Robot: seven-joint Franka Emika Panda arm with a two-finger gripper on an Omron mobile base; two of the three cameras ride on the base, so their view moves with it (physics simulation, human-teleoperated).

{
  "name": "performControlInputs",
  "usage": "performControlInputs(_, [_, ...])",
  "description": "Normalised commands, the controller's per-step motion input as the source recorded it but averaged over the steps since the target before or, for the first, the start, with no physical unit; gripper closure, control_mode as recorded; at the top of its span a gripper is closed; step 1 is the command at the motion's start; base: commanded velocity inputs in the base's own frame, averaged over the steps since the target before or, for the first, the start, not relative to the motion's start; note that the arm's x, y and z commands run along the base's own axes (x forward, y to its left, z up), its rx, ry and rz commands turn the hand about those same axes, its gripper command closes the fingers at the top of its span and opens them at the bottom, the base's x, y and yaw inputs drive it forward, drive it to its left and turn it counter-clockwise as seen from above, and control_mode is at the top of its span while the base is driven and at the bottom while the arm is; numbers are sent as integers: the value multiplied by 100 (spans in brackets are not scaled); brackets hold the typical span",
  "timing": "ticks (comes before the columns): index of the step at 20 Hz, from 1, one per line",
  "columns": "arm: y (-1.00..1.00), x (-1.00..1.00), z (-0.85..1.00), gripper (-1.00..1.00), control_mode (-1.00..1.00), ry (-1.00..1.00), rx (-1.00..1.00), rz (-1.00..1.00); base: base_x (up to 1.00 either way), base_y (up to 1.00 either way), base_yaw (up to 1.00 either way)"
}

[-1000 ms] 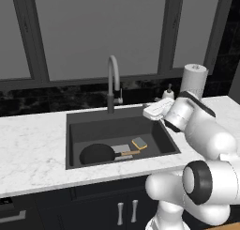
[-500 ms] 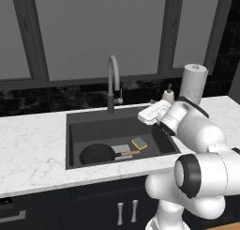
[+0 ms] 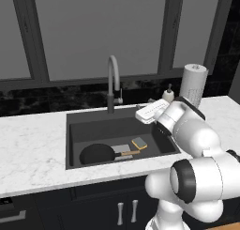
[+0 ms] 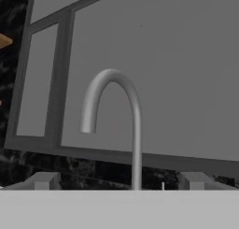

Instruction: Pick the pan and sponge and place them into the sink. Then turn on the water.

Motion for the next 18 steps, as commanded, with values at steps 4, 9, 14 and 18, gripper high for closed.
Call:
performControlInputs(4, [5,0,0,-100,-100,0,0,0,0,0,0])
performControlInputs(9, [13,0,16,-100,-100,0,0,0,0,0,0])
performControlInputs(14, [0,0,15,-100,-100,0,0,0,0,0,0])
performControlInputs(18, [0,0,12,-100,-100,0,0,0,0,0,0])
